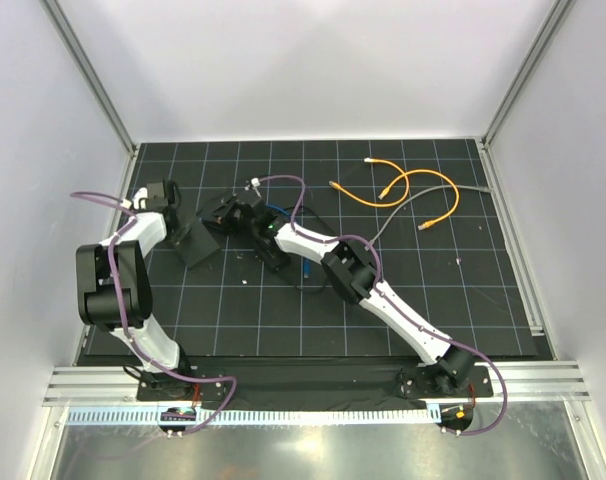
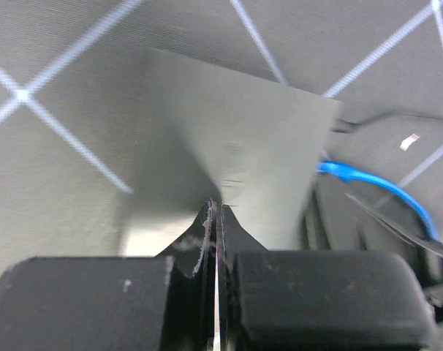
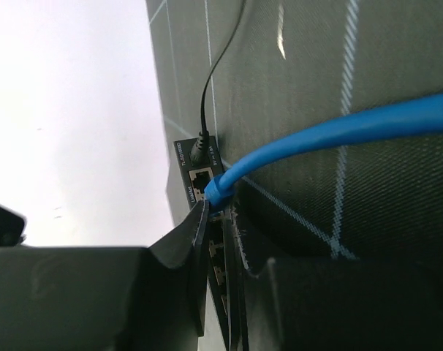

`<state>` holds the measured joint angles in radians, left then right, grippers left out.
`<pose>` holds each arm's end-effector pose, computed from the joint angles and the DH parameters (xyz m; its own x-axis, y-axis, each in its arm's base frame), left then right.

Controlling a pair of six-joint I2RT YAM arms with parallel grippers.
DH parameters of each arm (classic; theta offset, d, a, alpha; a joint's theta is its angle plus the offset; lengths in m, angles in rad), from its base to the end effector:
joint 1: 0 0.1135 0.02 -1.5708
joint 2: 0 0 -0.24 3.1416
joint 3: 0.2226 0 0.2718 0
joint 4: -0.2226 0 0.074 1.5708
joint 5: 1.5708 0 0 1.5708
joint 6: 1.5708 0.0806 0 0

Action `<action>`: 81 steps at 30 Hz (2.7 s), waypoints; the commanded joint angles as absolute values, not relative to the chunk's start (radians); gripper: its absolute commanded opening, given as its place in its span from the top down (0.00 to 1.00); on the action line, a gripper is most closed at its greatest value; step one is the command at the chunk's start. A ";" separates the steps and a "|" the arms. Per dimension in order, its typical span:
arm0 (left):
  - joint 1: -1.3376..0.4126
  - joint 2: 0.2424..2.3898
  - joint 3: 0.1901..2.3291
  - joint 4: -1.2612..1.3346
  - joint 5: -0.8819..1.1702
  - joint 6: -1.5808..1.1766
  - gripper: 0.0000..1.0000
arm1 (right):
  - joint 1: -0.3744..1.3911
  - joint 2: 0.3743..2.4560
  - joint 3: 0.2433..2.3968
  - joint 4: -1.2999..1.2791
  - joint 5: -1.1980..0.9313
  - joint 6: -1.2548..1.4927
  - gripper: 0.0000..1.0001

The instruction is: Pull the plug from the switch port

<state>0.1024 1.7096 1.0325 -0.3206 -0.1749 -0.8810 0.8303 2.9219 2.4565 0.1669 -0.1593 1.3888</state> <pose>0.3771 0.0529 0.1030 -0.3819 -0.8028 -0.4578 -0.7685 0.5510 -0.3252 0.4391 0.4994 0.0553 -0.8533 0.5058 -0.1271 0.0447 0.3138 0.9484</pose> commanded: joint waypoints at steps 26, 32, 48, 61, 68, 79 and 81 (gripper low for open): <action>0.019 1.439 1.055 -0.589 -0.334 -0.764 0.98 | 0.779 2.835 2.350 0.408 -0.201 1.262 0.99; 0.009 1.423 1.055 -0.509 -0.236 -0.761 0.93 | 0.825 2.758 2.220 0.434 -0.275 1.213 0.99; 0.009 1.776 1.256 -0.598 -0.245 -0.712 0.91 | 0.824 2.734 2.143 0.411 -0.342 1.241 0.94; 0.009 1.828 1.232 -0.618 -0.288 -0.722 0.92 | 0.810 2.767 2.260 0.204 -0.341 1.239 0.66; 0.009 1.832 1.218 -0.609 -0.281 -0.727 0.92 | 0.816 2.804 2.316 0.160 -0.351 1.241 0.62; 0.009 1.812 1.210 -0.607 -0.272 -0.727 0.92 | 0.838 2.807 2.338 0.080 -0.336 1.213 0.57; 0.008 1.810 1.209 -0.607 -0.270 -0.727 0.92 | 0.839 2.824 2.362 0.080 -0.341 1.219 0.55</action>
<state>0.0067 1.8053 1.2282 -0.5953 -0.2691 -0.7246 0.8257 2.8014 2.3074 0.1143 -0.3431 1.2362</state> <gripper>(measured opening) 0.078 0.441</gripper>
